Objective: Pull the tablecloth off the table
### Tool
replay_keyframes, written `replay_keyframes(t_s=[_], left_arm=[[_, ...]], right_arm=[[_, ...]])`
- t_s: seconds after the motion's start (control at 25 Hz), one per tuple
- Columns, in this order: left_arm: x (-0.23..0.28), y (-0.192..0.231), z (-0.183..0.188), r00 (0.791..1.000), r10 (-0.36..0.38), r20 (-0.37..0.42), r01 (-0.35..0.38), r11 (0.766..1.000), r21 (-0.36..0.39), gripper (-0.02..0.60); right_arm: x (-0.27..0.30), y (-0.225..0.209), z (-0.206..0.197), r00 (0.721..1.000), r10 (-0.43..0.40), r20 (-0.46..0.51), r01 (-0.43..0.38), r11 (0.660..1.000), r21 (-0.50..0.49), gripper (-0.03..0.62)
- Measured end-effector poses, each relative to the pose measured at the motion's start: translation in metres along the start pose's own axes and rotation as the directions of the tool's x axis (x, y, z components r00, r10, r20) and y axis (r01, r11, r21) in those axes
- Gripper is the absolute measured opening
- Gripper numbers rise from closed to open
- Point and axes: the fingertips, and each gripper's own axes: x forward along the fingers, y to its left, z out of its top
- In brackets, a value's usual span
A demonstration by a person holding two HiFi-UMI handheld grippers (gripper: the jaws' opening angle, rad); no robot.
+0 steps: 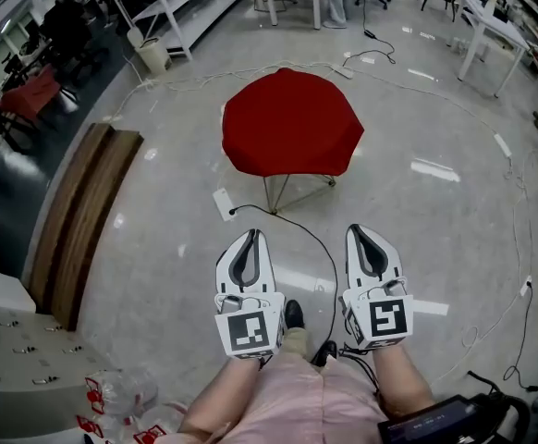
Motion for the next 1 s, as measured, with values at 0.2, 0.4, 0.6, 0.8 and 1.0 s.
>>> replay_keyframes(t_s=[0.2,0.4,0.6,0.8,1.0], left_arm=[[0.039,0.035,0.014,1.000,0.008,0.026,-0.008,1.000,0.008,0.035],[0.069,0.062,0.018,0.998,-0.005,0.067,0.003,1.000,0.020,0.036],[0.094,0.086,0.024,0.996,-0.014,0.089,0.012,1.000,0.020,0.035],[0.111,0.098,0.026,0.997,-0.025,0.077,0.022,0.999,0.030,0.036],[0.123,0.101,0.025,0.997,-0.041,0.071,0.040,0.999,0.017,0.035]], right_arm=[[0.050,0.003,0.017,1.000,-0.018,0.023,0.019,1.000,-0.004,0.017],[0.091,0.009,0.029,0.998,-0.020,0.058,0.022,0.999,-0.024,0.017],[0.125,0.017,0.041,0.997,-0.031,0.077,0.035,0.999,-0.042,0.017],[0.143,0.017,0.057,0.995,-0.037,0.095,0.043,0.997,-0.067,0.017],[0.147,0.008,0.058,0.994,-0.075,0.085,0.080,0.995,-0.054,0.017]])
